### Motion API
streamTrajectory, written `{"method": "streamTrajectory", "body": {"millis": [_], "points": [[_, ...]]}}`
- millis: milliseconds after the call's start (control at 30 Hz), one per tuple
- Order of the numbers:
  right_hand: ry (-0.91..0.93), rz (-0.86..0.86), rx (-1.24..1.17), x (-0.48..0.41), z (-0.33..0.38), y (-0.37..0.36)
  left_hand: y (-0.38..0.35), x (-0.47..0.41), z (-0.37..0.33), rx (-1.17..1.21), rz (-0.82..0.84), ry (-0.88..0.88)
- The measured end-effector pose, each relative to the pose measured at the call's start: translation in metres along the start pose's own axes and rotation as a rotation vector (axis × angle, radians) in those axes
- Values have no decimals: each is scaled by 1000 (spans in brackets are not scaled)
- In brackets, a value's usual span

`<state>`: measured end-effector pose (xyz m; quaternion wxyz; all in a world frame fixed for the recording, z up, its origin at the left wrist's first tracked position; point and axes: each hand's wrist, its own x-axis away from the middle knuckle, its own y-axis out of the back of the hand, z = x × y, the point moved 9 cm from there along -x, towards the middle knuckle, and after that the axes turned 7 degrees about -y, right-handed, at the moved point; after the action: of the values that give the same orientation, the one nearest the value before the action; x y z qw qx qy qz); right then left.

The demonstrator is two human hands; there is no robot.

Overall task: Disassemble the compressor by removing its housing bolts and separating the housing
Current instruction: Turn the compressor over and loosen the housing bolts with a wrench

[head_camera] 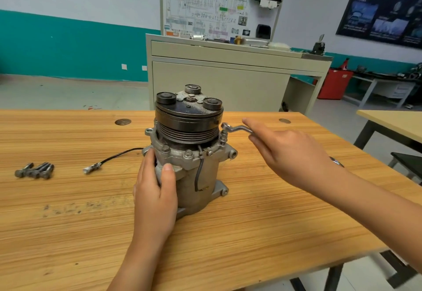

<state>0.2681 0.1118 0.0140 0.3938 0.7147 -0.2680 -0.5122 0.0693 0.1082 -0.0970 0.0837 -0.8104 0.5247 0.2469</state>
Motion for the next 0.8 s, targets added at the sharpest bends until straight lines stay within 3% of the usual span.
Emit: {"method": "streamTrajectory", "body": {"millis": [233,800], "points": [[-51,134,313,3,8,-5,0,0,1,4,15,-3],[48,305,462,8,36,-4,-2,0,2,42,31,11]]}}
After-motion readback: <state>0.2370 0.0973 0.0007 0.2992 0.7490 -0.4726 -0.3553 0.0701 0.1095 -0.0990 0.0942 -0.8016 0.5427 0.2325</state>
